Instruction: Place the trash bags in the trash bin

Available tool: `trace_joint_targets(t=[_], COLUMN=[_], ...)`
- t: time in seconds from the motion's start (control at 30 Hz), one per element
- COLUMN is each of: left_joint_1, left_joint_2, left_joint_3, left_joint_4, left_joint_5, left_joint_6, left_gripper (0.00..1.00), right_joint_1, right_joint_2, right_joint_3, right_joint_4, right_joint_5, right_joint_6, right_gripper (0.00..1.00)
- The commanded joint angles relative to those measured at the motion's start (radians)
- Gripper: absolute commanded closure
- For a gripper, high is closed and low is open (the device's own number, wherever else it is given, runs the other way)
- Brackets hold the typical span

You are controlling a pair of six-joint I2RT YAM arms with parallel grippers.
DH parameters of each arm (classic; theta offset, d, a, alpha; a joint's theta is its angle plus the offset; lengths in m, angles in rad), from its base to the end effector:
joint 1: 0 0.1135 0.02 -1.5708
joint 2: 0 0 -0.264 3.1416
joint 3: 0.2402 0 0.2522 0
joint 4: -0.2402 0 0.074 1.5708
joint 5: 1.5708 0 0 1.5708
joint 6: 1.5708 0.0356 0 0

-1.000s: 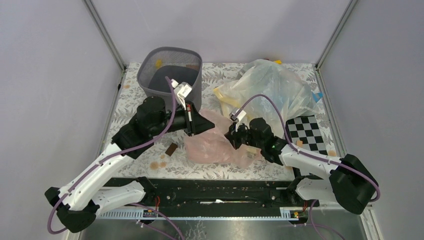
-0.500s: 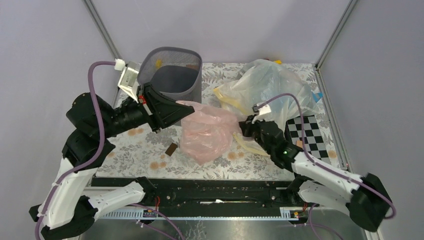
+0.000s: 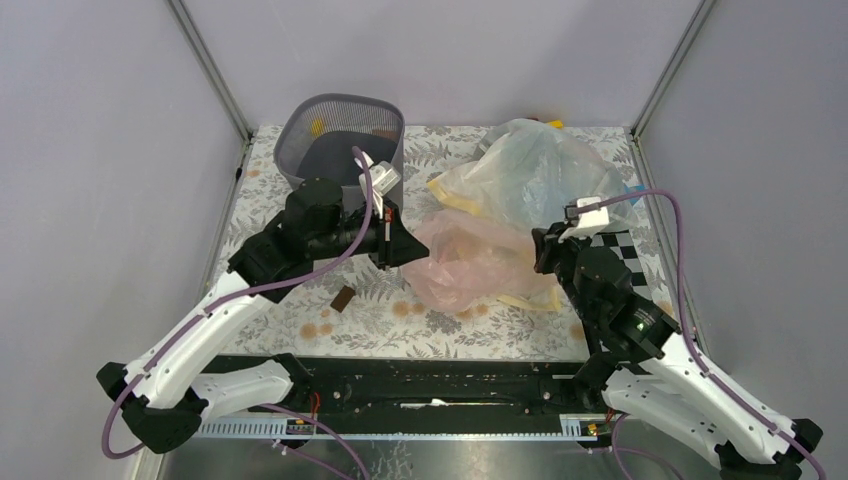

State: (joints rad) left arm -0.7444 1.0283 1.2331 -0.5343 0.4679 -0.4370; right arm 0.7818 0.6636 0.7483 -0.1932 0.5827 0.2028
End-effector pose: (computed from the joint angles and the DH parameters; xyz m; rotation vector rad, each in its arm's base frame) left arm 0.1446 -0.1551 0.4139 0.6543 1.9582 -1.2132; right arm 0.1232 0.0947 0.3454 -0.0446 1.6671 0.2572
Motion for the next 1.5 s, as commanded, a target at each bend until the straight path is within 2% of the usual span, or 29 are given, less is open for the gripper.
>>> trace_joint_targets(t=[0.0, 0.07, 0.13, 0.23, 0.5, 0.67, 0.77, 0.93, 1.07, 1.27, 1.47], left_joint_1=[0.002, 0.002, 0.002, 0.002, 0.002, 0.002, 0.002, 0.002, 0.002, 0.003, 0.027], left_joint_2=[-0.029, -0.023, -0.016, -0.018, -0.008, -0.021, -0.050, -0.088, -0.072, -0.084, -0.111], left_joint_3=[0.009, 0.009, 0.003, -0.026, -0.046, -0.087, -0.123, -0.186, -0.197, -0.193, -0.148], left_joint_4=[0.040, 0.005, -0.013, -0.014, -0.043, -0.066, -0.026, 0.053, 0.029, -0.047, -0.069], left_joint_5=[0.019, 0.024, 0.028, 0.029, 0.007, -0.045, -0.056, -0.039, -0.056, -0.152, -0.194], left_joint_6=[0.080, 0.091, 0.097, 0.088, 0.090, 0.074, 0.043, 0.006, 0.009, -0.023, -0.048], left_gripper=[1.00, 1.00, 1.00, 1.00, 1.00, 1.00, 1.00, 1.00, 1.00, 1.00, 1.00], right_joint_1=[-0.002, -0.003, -0.002, 0.002, 0.086, 0.125, 0.140, 0.175, 0.200, 0.201, 0.203], right_joint_2=[0.034, 0.098, 0.154, 0.204, 0.449, 0.610, 0.695, 0.864, 0.985, 1.044, 1.079], right_joint_3=[-0.034, -0.032, -0.036, -0.095, -0.171, -0.187, -0.212, -0.135, -0.096, -0.095, -0.114], right_joint_4=[0.019, 0.058, 0.126, 0.357, 0.814, 0.910, 0.994, 0.990, 1.047, 1.130, 1.170], right_joint_5=[-0.377, -0.523, -0.577, -0.675, -0.733, -0.780, -0.780, -0.746, -0.685, -0.597, -0.591], right_joint_6=[-0.077, -0.078, -0.062, -0.046, -0.141, -0.195, -0.196, -0.245, -0.249, -0.247, -0.252], right_gripper=[1.00, 1.00, 1.00, 1.00, 1.00, 1.00, 1.00, 1.00, 1.00, 1.00, 1.00])
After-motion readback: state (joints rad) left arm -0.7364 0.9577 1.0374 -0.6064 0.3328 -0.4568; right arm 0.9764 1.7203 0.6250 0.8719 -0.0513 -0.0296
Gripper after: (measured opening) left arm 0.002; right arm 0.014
